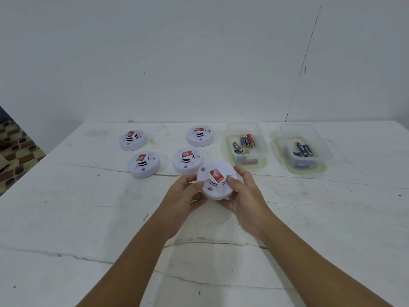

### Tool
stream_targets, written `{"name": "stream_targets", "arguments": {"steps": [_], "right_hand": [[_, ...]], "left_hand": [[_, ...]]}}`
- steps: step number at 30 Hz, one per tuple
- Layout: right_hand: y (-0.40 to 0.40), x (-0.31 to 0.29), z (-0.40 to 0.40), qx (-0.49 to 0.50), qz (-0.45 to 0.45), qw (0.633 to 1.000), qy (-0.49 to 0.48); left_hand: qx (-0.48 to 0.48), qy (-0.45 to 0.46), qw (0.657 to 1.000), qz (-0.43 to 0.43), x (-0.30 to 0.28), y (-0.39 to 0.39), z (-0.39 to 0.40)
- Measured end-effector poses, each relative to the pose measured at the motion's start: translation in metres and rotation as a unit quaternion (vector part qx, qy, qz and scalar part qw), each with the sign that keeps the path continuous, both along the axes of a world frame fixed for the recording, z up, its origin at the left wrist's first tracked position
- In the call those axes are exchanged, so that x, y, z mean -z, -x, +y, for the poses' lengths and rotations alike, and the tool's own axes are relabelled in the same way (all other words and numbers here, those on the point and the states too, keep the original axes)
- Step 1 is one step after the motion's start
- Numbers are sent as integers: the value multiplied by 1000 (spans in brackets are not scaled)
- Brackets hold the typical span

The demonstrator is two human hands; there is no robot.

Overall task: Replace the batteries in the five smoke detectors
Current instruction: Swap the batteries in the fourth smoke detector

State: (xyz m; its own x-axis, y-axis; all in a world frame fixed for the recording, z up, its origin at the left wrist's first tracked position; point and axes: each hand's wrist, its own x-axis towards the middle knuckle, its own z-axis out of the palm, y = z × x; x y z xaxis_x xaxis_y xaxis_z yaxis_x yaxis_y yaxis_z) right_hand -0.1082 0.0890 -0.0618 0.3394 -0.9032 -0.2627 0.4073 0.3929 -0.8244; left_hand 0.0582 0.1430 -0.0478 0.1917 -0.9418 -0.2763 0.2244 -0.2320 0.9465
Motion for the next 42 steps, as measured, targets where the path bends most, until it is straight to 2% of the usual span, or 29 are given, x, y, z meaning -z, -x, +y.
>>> {"name": "stream_targets", "arguments": {"steps": [5,11,16,20,24,29,35,39,42], "right_hand": [[-1,2,-2,14,32,999,-1],[5,-1,-6,-31,14,998,49],[-1,-13,-11,-48,58,994,78],[-8,-8,-11,9,52,997,49],[-9,-1,-3,-9,81,994,77],[-6,2,-6,-12,140,982,127],[-1,17,-11,-69,143,978,133],[8,16,-9,-140,225,944,197],[10,18,-6,-142,268,926,224]], "left_hand": [[-25,3,998,58,11,8,9],[47,-46,991,114,-6,-7,7],[73,-45,995,49,-12,-19,-5],[58,-21,994,88,-9,-13,-11],[39,-1,994,105,7,-9,-10],[47,22,996,70,3,-5,-10],[-10,32,999,10,11,-6,-14],[-57,61,994,-66,18,1,-9],[-71,91,982,-148,24,6,-6]]}}
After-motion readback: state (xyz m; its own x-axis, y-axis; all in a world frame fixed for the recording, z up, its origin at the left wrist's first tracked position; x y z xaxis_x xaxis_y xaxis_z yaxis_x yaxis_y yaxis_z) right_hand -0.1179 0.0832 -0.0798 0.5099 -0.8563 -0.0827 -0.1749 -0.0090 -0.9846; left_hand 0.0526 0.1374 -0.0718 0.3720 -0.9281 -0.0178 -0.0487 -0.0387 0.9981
